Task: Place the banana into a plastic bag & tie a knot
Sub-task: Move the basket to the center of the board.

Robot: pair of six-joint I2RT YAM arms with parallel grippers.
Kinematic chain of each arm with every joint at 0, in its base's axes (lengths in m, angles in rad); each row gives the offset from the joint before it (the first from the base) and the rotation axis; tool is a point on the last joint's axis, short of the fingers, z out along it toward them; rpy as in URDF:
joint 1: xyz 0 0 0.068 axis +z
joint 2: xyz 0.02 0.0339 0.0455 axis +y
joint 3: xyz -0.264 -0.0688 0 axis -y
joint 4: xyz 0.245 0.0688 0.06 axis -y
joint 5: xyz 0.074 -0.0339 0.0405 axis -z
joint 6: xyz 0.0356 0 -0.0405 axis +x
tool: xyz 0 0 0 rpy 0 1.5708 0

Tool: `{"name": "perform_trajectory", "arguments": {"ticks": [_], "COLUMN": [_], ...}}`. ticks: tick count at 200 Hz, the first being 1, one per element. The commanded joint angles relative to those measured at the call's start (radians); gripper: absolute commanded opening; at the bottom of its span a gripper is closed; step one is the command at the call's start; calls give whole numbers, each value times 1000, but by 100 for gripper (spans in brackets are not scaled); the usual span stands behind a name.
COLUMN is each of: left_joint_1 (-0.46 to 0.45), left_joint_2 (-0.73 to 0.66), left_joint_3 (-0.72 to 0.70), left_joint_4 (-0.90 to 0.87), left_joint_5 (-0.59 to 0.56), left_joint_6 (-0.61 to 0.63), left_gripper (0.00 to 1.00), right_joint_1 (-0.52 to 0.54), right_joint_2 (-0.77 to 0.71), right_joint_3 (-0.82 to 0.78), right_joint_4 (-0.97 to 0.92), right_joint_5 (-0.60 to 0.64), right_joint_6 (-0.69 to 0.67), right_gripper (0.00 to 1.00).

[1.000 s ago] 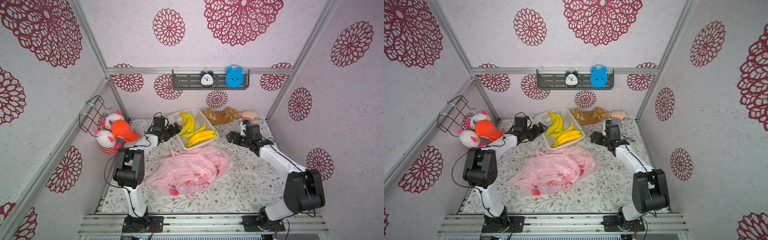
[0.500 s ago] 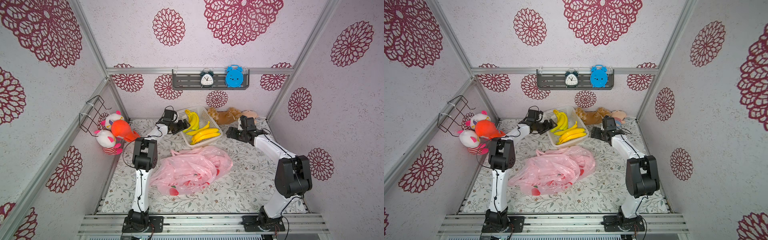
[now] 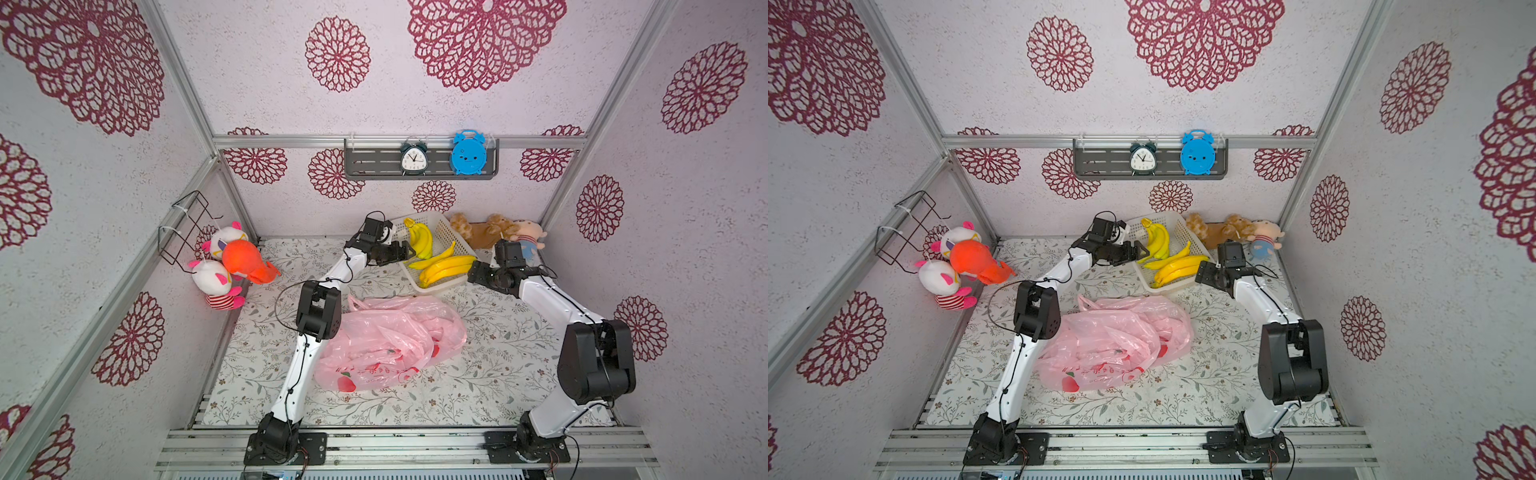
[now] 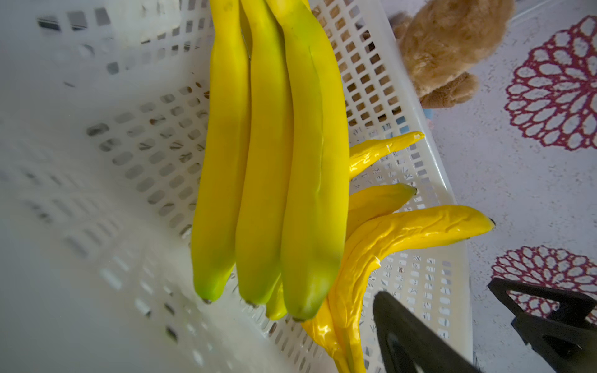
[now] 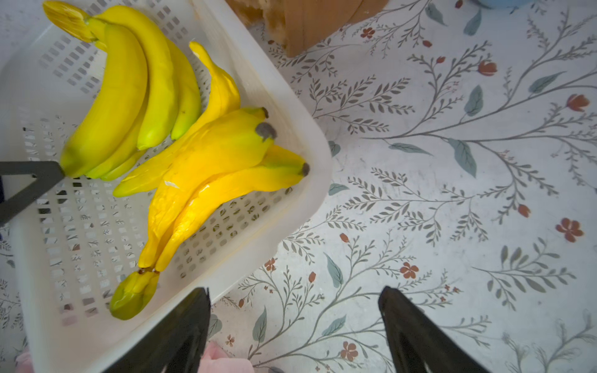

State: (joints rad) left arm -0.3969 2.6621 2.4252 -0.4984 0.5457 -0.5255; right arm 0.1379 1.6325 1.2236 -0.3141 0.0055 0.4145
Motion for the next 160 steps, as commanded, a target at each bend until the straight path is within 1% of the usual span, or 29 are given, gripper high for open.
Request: {"name": "perform_trajectory", "arguments": {"ticks": [1,41,54,64,82,94,106,131,139,143,160], "left_joint_1": [-46,-88,-88,-88,-82,-77,-75,-74,-74,-74,-76], "left_joint_2": [22,43,0,-57,-203,-308,-414,-628,-686,-747,-898], "left_joint_3": [33,109,92,48,-98,-211,-327,-564,-642,-679,-836], "left_joint_4": [89,99,87,77,84,93,102,119,122,123,98], "left_joint_5": [49,30,5,-30,-108,-155,-200,-300,-344,-363,-464], "left_joint_6": [-27,-47,-36,-18,20,42,60,80,81,83,76], "left_gripper": [95,95,95,96,100,98,97,97,97,97,97], "right_joint_1": [-17,-34,-36,-36,-36,-33,-26,-2,8,13,39], "right_joint_2": [-83,-164,-182,-189,-193,-199,-207,-219,-225,-227,-236], "right_joint_3": [-14,-40,-42,-37,-32,-36,-43,-52,-56,-57,-65], "right_joint_4": [-14,-43,-45,-46,-34,-21,-9,-7,-9,-8,-13], "right_joint_5": [37,53,47,36,-22,-75,-113,-148,-155,-160,-187], "right_joint_6": [9,3,-1,-6,-20,-27,-32,-51,-56,-60,-77], "right_gripper": [87,86,87,86,87,87,87,88,88,88,87]}}
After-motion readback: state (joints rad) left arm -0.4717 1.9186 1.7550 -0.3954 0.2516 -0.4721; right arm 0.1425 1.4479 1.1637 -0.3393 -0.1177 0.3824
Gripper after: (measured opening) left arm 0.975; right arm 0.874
